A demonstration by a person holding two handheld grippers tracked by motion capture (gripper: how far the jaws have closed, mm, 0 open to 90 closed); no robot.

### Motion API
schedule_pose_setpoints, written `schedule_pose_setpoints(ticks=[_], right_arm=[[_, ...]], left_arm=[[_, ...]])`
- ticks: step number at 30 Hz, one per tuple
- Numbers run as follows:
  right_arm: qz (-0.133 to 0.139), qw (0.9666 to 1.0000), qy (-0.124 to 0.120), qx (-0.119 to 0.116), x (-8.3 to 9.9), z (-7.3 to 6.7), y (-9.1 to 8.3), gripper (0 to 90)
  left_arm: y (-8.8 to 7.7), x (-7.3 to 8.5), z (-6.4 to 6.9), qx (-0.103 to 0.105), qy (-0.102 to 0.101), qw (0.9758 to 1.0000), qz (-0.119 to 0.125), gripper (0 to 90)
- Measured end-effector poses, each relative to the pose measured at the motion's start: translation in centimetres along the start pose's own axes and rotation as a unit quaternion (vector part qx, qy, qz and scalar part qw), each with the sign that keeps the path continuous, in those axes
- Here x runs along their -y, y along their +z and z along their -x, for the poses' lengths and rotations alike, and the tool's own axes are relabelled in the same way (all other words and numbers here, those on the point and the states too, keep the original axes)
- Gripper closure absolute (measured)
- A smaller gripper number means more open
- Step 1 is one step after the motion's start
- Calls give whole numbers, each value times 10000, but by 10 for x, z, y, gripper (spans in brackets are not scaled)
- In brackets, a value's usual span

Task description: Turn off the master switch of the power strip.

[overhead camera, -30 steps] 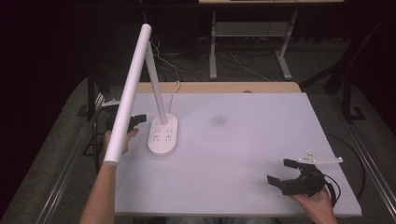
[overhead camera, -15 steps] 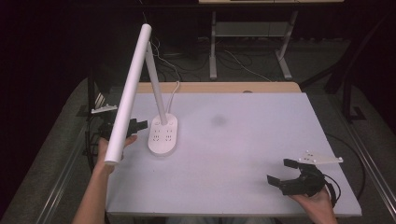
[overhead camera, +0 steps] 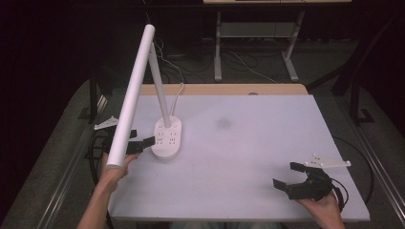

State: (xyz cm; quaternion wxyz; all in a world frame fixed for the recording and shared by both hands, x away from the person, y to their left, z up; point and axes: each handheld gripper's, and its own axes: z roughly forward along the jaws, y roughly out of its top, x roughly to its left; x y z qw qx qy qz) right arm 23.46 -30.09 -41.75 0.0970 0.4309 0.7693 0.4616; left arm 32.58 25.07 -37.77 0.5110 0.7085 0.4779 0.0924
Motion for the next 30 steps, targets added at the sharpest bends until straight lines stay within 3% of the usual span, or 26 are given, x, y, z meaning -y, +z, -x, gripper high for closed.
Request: schedule_pose_setpoints(ticks=[15, 30], right_arm=[[18, 10000, -5, 17, 0, -1, 0, 1], [41, 10000, -7, 22, 0, 0, -2, 1]], left_arm=[[4, 37, 37, 230, 282, 9993, -47, 0], [16, 65, 66, 506, 678, 9959, -316, 0]])
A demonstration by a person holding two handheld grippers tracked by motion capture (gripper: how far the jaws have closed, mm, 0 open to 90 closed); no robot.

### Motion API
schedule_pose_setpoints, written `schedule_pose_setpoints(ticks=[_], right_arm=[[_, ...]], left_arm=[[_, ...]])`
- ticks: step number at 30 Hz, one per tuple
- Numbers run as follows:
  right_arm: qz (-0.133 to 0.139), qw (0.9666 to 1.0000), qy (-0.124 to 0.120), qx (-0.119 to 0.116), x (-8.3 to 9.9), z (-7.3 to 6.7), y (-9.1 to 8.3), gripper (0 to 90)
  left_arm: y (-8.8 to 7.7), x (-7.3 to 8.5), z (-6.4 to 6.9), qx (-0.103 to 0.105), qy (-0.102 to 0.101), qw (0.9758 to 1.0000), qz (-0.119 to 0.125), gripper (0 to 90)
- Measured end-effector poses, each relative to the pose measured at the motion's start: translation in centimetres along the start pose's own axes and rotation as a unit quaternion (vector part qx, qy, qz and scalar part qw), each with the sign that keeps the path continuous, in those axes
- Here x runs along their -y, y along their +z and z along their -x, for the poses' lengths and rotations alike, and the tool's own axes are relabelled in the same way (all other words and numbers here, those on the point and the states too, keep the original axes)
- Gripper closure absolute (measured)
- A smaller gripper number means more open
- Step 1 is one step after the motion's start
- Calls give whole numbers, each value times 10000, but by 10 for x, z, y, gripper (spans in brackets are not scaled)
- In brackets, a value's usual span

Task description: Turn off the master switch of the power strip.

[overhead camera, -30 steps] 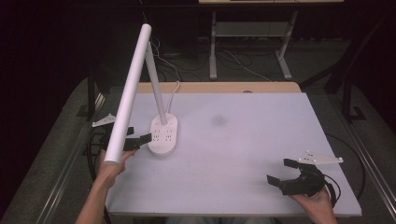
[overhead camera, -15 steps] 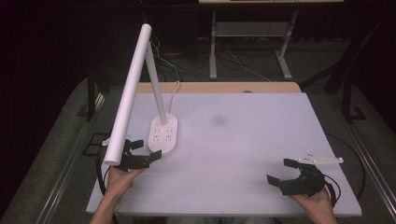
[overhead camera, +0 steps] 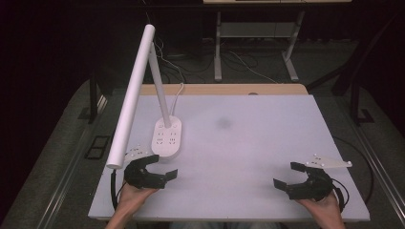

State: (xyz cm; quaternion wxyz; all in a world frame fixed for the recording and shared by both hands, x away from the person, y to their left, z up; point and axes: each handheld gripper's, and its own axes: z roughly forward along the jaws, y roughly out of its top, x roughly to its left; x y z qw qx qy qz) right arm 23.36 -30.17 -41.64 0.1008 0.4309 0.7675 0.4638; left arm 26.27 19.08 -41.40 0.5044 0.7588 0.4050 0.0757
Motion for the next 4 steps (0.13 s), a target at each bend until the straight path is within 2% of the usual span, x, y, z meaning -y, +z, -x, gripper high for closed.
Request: schedule_pose_setpoints(ticks=[4], right_arm=[[8, 10000, -20, 3, 0, 0, 0, 1]], left_arm=[[3, 2, 5, 32, 49, 10000, 9, 0]])
